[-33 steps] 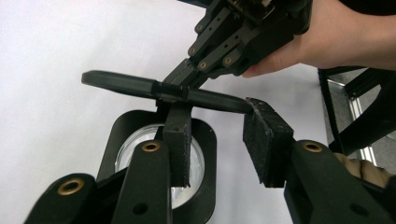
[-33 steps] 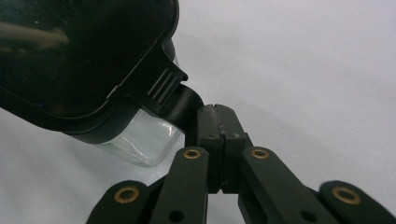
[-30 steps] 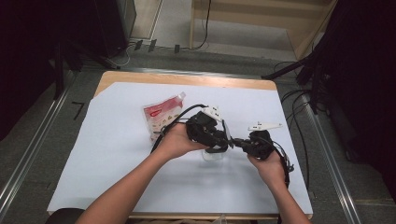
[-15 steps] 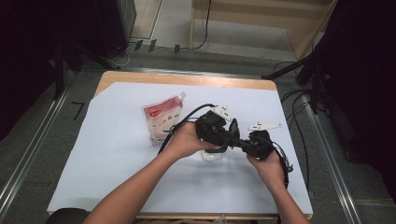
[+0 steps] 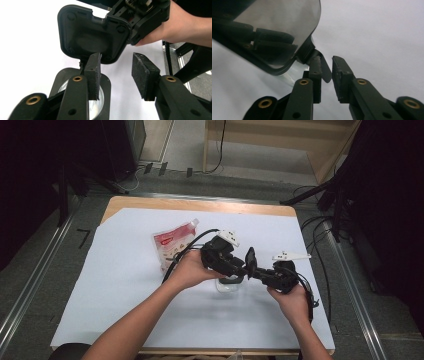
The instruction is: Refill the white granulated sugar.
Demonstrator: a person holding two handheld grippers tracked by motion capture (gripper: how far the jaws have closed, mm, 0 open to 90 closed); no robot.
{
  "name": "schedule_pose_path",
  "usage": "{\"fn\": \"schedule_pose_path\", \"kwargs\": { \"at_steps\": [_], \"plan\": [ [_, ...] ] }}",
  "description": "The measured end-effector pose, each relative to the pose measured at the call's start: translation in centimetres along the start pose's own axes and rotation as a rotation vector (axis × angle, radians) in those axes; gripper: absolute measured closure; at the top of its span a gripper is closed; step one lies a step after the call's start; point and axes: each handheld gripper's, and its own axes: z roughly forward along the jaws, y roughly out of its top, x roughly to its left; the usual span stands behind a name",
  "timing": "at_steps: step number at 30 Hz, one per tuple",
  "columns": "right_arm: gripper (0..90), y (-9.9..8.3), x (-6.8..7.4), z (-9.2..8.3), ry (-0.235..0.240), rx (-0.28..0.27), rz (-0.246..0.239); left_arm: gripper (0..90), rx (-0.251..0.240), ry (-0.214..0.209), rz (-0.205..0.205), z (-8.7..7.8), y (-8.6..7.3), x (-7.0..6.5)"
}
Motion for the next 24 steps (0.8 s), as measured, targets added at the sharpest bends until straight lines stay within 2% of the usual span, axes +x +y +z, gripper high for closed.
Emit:
{"fn": "schedule_pose_path", "kwargs": {
  "at_steps": [4,7,9,11,12,14,16,21,24],
  "plan": [
    [69.0,-0.3,0.5,-0.7,0.004,-0.015,-0.007,54.6,-0.005,0.011,-0.011,-0.8,-0.3,0.0],
    [63.9,-0.6,0.8,-1.0,0.023,0.003,-0.011,50.8,-0.001,0.016,-0.011,-1.3,-0.6,0.1],
    [59.5,-0.8,1.1,-1.1,0.028,0.016,-0.019,48.0,0.012,0.025,-0.031,-1.7,-0.9,0.0],
    [54.8,-0.9,1.5,-1.3,0.039,0.009,-0.027,48.0,0.016,0.032,-0.029,-1.9,-1.2,-0.3],
    [53.9,-1.0,1.8,-1.4,0.039,0.011,-0.035,48.0,0.024,0.040,-0.028,-2.1,-1.4,-0.4],
    [53.7,-1.1,2.3,-1.4,0.040,0.020,-0.087,47.8,0.024,0.044,-0.026,-2.3,-1.6,-0.4],
    [52.0,-1.2,2.7,-1.4,0.046,0.022,-0.101,47.8,0.018,0.046,-0.027,-2.6,-1.9,-0.4],
    [49.4,-1.4,3.4,-1.6,0.054,0.021,-0.119,47.1,0.002,0.054,-0.036,-3.4,-2.4,-0.3],
    [49.9,-1.5,3.7,-2.1,0.064,0.008,-0.113,46.9,-0.005,0.059,-0.038,-4.0,-2.8,-0.3]
  ]
}}
